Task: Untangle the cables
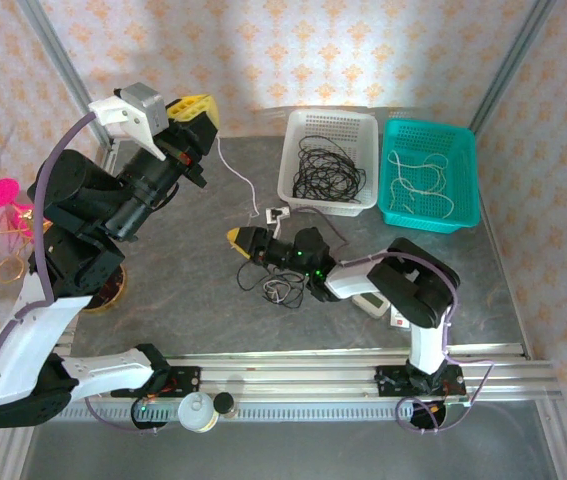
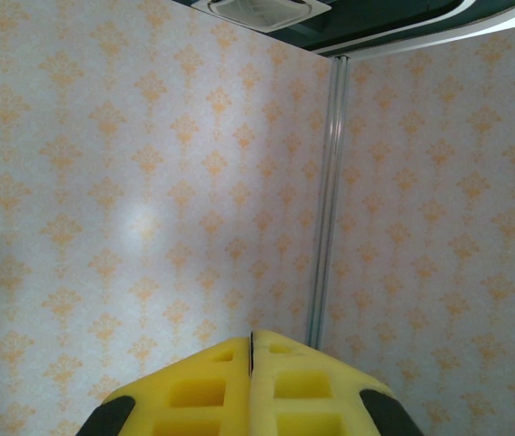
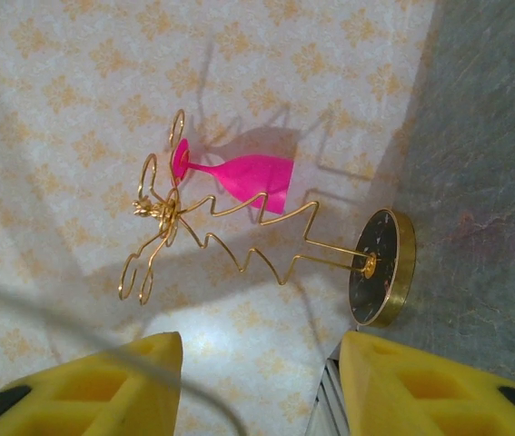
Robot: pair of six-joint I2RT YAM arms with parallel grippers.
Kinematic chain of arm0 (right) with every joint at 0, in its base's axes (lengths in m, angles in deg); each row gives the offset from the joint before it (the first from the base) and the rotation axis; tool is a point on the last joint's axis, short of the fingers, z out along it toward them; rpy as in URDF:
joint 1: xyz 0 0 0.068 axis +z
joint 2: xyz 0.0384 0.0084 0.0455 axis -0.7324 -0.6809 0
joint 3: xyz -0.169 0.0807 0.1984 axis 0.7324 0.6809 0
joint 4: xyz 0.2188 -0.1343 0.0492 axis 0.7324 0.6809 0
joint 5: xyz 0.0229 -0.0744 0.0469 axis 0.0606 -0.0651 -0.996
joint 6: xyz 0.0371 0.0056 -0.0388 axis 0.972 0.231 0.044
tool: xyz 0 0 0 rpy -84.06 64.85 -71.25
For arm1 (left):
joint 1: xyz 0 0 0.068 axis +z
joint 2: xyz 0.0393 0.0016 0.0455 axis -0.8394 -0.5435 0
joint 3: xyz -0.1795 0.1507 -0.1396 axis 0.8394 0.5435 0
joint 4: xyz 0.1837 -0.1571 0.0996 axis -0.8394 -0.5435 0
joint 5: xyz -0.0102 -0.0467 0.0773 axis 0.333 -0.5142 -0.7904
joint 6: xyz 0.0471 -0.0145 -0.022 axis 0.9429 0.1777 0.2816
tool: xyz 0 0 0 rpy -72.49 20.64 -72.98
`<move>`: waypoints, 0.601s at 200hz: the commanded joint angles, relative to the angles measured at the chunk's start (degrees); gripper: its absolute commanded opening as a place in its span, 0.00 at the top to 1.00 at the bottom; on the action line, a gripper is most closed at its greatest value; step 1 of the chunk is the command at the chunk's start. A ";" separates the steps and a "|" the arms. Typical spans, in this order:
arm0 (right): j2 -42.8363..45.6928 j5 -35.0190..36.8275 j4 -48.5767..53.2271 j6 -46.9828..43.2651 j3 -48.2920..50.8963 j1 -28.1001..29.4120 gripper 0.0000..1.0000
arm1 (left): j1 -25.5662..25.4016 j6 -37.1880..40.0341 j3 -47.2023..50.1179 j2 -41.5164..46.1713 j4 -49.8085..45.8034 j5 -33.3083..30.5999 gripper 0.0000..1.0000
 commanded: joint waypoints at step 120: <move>-3.69 -0.52 0.73 1.81 1.39 1.24 0.85 | -0.29 7.23 -4.01 -6.36 7.42 -10.33 1.00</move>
